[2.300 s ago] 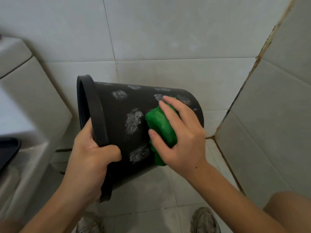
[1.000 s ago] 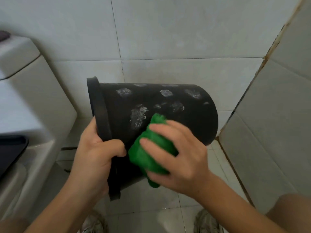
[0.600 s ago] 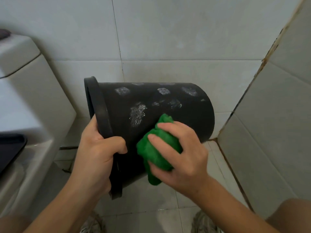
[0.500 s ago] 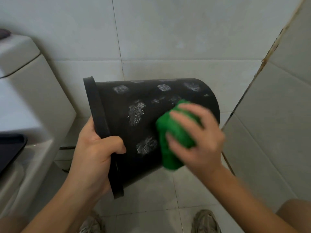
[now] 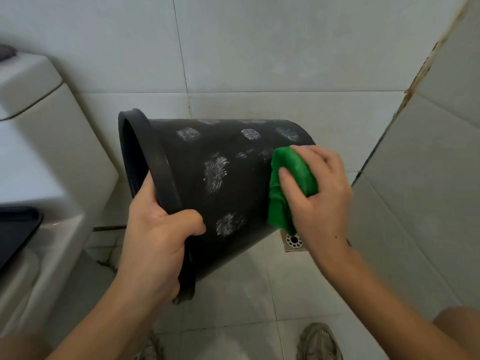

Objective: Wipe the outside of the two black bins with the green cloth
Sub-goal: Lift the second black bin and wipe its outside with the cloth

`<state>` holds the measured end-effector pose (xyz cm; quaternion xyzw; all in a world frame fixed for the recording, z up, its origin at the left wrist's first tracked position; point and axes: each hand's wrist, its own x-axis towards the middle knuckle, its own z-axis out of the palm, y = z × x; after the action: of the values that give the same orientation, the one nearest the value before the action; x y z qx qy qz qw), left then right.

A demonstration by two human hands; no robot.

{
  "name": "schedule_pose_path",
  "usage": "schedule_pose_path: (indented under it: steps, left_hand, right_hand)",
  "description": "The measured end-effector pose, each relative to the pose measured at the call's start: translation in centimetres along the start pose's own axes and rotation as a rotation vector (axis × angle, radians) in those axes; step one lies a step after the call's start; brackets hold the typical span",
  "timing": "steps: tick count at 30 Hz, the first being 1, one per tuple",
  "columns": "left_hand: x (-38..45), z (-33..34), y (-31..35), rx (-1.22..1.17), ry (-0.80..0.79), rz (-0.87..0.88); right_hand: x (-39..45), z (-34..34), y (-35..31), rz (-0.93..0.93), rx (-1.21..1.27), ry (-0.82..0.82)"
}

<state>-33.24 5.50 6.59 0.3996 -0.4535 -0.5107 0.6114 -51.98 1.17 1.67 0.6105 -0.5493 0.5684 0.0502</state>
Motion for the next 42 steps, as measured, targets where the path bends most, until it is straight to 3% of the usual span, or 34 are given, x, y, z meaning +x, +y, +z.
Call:
schedule_pose_path:
  steps: [2, 5, 6, 10, 16, 20, 26, 27, 31, 37, 42]
  left_hand:
    - [-0.1, 0.2, -0.1, -0.003, 0.006, 0.008]
    - [-0.1, 0.1, -0.3, -0.049, 0.004, -0.008]
    - [-0.1, 0.1, -0.3, -0.053, 0.002, -0.015]
    - [0.2, 0.3, -0.4, -0.015, -0.009, 0.023]
    - [-0.2, -0.1, -0.5, -0.031, -0.021, 0.0]
    - [-0.3, 0.0, -0.4, 0.024, -0.014, 0.01]
    - [-0.5, -0.1, -0.4, -0.036, -0.008, -0.021]
    - [-0.4, -0.2, -0.4, -0.04, 0.001, -0.025]
    - [-0.4, -0.1, -0.1, -0.029, 0.041, 0.017]
    - [-0.6, 0.0, -0.4, -0.03, -0.001, -0.032]
    - [-0.4, -0.1, -0.6, 0.011, -0.006, 0.003]
  right_hand:
    - [-2.2, 0.6, -1.5, -0.177, -0.004, -0.018]
    - [-5.0, 0.9, -2.7, -0.626, 0.018, -0.139]
    - [-4.5, 0.8, -2.3, -0.676, 0.011, -0.16]
    - [-2.8, 0.6, -1.9, -0.412, 0.032, -0.057]
    - [-3.8, 0.7, -2.3, -0.596, 0.001, -0.12]
    - [-2.0, 0.3, -1.7, -0.306, 0.031, -0.042]
    - [-5.5, 0.8, -2.1, -0.81, 0.026, -0.136]
    - [-4.7, 0.7, -1.6, -0.795, -0.006, -0.135]
    - [-2.5, 0.3, -1.0, -0.398, 0.021, -0.047]
    - [-5.0, 0.9, -2.6, -0.783, 0.018, -0.134]
    - [-3.3, 0.8, -2.3, -0.426, 0.014, -0.04]
